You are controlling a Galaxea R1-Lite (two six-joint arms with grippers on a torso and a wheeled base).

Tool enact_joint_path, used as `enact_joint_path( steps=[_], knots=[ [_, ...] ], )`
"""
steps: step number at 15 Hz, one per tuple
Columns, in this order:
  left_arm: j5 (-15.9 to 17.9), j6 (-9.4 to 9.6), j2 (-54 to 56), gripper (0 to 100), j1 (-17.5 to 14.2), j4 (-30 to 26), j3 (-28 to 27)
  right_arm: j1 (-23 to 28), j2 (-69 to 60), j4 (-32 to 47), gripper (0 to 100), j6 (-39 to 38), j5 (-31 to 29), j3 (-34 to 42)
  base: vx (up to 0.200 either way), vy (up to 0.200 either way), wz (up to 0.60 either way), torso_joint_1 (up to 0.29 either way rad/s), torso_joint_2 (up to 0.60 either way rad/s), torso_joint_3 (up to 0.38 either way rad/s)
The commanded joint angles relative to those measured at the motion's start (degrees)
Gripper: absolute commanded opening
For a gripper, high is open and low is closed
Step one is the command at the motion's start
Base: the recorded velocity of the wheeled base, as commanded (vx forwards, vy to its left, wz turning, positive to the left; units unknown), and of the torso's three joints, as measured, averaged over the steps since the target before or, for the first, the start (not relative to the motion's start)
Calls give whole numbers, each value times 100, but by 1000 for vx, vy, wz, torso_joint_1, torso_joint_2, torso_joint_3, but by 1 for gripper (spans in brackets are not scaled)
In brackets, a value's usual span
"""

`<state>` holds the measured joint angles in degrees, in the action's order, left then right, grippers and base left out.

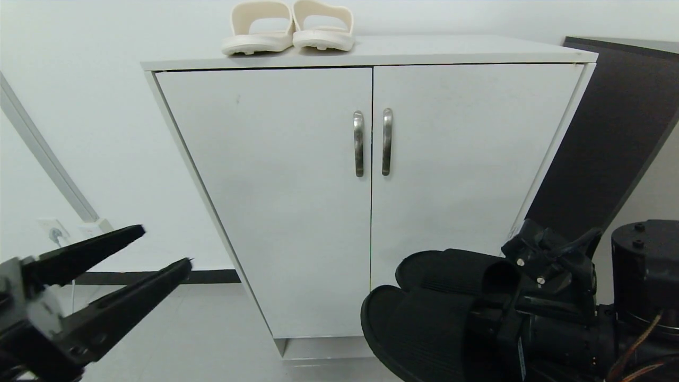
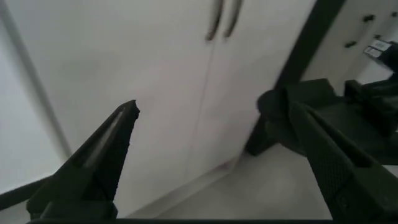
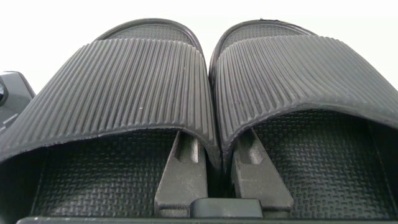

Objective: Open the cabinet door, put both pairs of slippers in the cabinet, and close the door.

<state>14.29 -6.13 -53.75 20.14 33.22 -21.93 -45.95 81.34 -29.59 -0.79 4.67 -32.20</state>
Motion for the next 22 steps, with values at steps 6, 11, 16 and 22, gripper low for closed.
enact_joint_path(
  steps=[6, 11, 16, 22],
  knots=[
    [-541, -266, -1955, 100, 1563, 53, -1621, 7, 23, -188, 0, -9, -10, 29, 0, 0, 0, 0, 0, 0],
    [-796, -266, -2869, 100, 2117, 44, -2676, 7, 31, -188, 0, 0, -10, 64, 0, 0, 0, 0, 0, 0],
    [-743, -213, -3634, 100, 2319, 18, -3485, 7, 93, -179, 0, 0, 16, 99, 0, 0, 0, 0, 0, 0],
    [-321, -345, -4337, 100, 2187, -211, -4425, -2, 163, -188, 0, 0, 16, 135, 0, 0, 0, 0, 0, 0]
  ],
)
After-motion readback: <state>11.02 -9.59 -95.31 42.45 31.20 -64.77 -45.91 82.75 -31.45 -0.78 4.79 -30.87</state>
